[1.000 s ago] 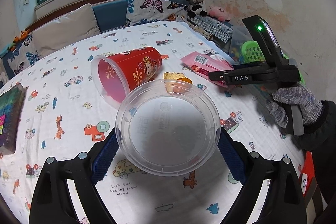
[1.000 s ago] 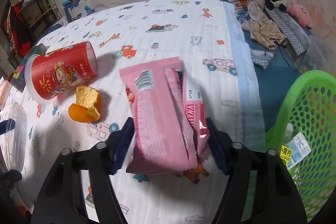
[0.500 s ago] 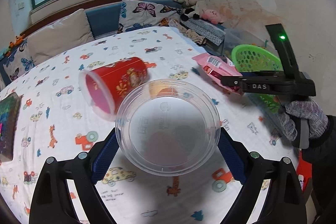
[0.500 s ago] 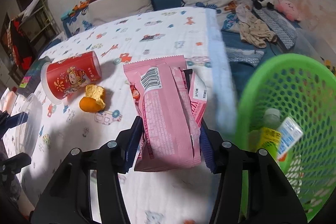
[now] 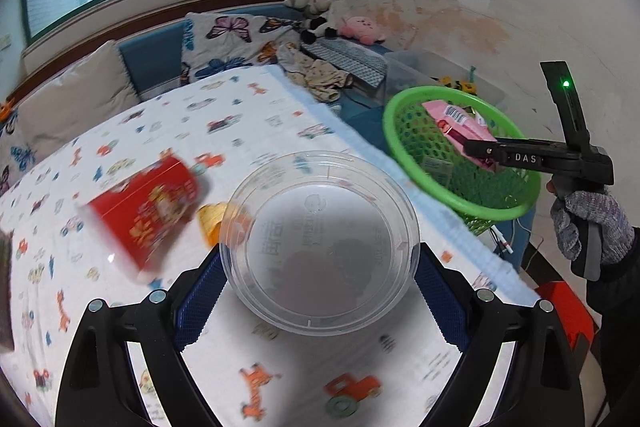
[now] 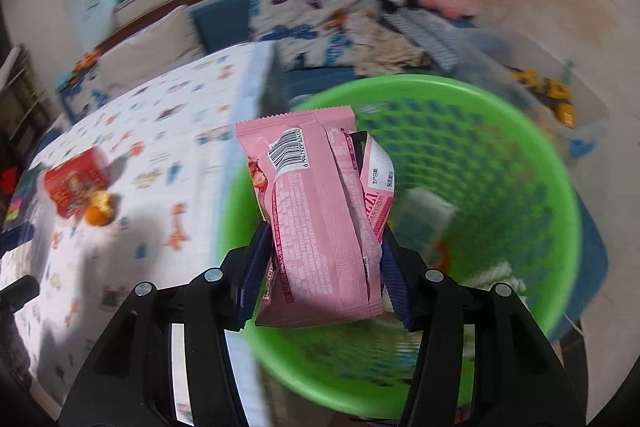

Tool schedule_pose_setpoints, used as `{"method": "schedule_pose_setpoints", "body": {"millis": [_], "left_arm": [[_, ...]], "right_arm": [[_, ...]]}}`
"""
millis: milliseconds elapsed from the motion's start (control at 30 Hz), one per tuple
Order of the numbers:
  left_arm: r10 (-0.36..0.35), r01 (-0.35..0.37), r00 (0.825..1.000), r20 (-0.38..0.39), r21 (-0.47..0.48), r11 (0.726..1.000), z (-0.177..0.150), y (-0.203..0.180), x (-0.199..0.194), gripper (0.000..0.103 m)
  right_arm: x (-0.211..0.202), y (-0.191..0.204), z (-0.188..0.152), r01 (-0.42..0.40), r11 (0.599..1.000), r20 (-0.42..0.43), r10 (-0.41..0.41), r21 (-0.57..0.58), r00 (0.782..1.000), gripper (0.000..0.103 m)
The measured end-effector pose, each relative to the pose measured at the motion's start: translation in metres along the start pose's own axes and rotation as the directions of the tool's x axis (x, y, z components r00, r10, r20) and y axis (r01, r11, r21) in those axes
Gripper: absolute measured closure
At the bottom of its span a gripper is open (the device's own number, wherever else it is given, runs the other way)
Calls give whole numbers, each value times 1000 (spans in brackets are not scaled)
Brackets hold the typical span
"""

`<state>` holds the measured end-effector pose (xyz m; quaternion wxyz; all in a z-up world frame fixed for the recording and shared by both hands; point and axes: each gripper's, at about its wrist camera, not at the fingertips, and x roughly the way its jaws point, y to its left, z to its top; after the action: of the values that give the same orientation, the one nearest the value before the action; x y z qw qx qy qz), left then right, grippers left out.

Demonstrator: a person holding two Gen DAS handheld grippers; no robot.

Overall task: Collect trash
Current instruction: 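Drop the pink wrapper into the basket with the right gripper while the left carries the lid, then lower the clear lid into the basket and open the left gripper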

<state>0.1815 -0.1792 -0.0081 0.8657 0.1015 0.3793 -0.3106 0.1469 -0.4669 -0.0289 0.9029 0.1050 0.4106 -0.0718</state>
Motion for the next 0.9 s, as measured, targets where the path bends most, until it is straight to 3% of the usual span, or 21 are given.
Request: {"method": "schedule_pose_setpoints", "body": {"millis": [133,200,900], "left_arm": [[-21,21,1000,-7,29,999,13,-19,10,15],[-27,27,1000,-8,42,999,18,-26,13,15],[-105,116,992,-73,161,980,71,-129,88,15]], "right_arm": [[-1,-29,-4,45,997,-4,-45,64,999,44],[-2,-39,-8,64,994,3,-65,90,998,33],[-69,-78,-26,59,986,119,-78,155,990,20]]}}
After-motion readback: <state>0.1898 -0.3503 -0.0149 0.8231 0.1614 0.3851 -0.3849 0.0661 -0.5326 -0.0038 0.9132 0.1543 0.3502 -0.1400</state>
